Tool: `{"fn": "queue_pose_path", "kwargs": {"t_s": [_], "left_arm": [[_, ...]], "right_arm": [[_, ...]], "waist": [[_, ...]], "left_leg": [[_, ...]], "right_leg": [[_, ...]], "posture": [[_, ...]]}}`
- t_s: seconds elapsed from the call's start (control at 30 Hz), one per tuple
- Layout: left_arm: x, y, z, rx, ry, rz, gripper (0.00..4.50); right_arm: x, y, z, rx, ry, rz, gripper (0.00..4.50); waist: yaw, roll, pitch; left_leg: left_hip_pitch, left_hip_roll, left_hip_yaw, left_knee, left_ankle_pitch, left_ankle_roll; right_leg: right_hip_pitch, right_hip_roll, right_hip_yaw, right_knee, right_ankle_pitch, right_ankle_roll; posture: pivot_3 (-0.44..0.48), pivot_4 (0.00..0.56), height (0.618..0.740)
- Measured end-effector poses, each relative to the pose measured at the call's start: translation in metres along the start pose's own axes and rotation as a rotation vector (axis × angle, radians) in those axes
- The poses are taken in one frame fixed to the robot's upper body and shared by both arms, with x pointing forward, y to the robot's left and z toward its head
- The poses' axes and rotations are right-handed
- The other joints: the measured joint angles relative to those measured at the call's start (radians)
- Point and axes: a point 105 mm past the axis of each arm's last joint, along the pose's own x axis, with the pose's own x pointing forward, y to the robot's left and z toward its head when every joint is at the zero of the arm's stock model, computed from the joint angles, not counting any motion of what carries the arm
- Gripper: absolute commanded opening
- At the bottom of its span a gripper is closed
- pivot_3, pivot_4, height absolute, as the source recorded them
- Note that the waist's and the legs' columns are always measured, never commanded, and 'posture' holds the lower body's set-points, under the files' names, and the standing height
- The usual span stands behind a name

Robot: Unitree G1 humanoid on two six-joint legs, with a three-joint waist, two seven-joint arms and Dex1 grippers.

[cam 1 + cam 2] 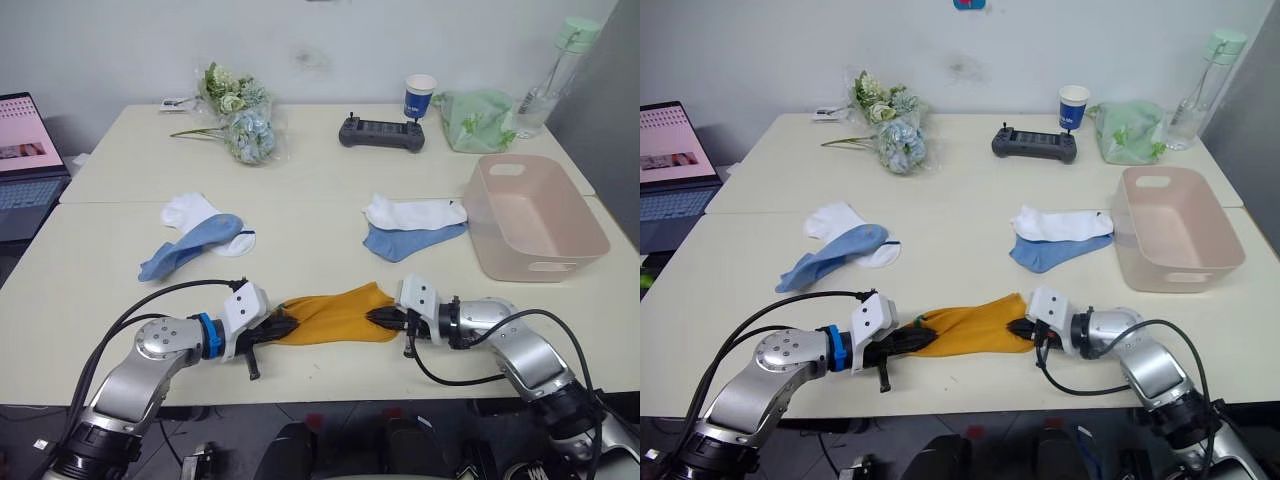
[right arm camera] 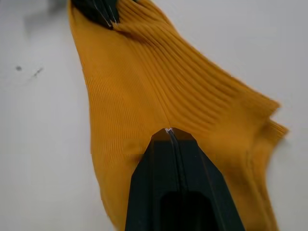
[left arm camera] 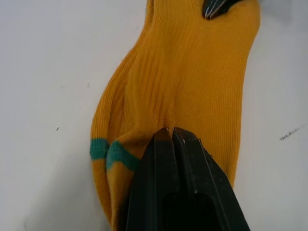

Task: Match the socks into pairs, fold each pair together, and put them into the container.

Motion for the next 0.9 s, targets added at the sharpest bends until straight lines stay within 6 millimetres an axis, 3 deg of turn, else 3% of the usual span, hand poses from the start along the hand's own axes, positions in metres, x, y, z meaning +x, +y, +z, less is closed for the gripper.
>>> {"fn": "queue_pose_path", "kwargs": {"t_s": [0.17,0.2,0.27,0.43,0.53,0.63,0.9], "left_arm": [[-0.009,0.009,0.004,-0.031,-0.028,0.034,0.03],[-0.011,0.009,0.006,-0.039,-0.037,0.033,0.0],[-0.013,0.009,0.01,-0.049,-0.052,0.027,0.0],[-0.019,0.013,0.026,-0.055,-0.105,0.041,0.0],[-0.023,0.013,0.036,-0.057,-0.142,0.033,0.65],[-0.025,0.007,0.042,-0.051,-0.152,-0.004,1.59],[-0.027,0.009,0.039,-0.066,-0.136,0.005,4.15]], "right_arm": [[-0.019,-0.007,-0.005,0.1,-0.013,-0.028,0.0],[-0.021,-0.008,-0.002,0.149,-0.035,-0.032,0.18],[-0.025,-0.009,0.007,0.209,-0.077,-0.032,0.61],[-0.028,-0.016,0.011,0.3,-0.081,-0.065,2.4],[-0.021,-0.016,0.011,0.348,-0.081,-0.083,3.46],[-0.015,-0.015,0.01,0.366,-0.06,-0.085,4.49],[0.0,-0.008,0.009,0.363,-0.028,-0.073,4.5]], "waist": [[-0.002,0.0,0.0],[-0.003,0.0,0.0],[-0.003,0.0,0.0],[-0.001,0.0,0.0],[-0.003,0.0,0.0],[-0.002,0.0,0.0],[-0.002,0.0,0.0]], "left_leg": [[0.0,0.0,0.0,0.0,0.0,0.001],[-0.001,0.0,0.0,0.0,0.0,0.001],[-0.001,0.0,0.0,0.0,0.0,0.001],[-0.001,0.0,0.0,0.0,0.0,0.001],[-0.001,0.0,0.0,0.0,0.0,0.0],[-0.001,0.0,0.0,0.0,0.0,0.0],[-0.001,0.0,0.0,0.0,0.0,0.0]], "right_leg": [[0.0,-0.001,0.0,0.0,0.0,0.0],[-0.001,-0.001,0.0,0.0,0.0,0.0],[-0.001,-0.001,0.0,0.0,0.0,0.0],[-0.001,-0.002,0.0,0.0,0.0,0.0],[-0.001,-0.002,0.0,0.0,0.0,0.0],[-0.001,-0.002,0.0,0.0,0.0,0.0],[-0.001,-0.002,0.0,0.0,0.0,0.0]], "posture": [[0.0,0.15,0.74],[0.0,0.15,0.74],[0.0,0.15,0.74],[0.0,0.15,0.74],[0.0,0.15,0.74],[0.0,0.15,0.74],[0.0,0.15,0.74]]}}
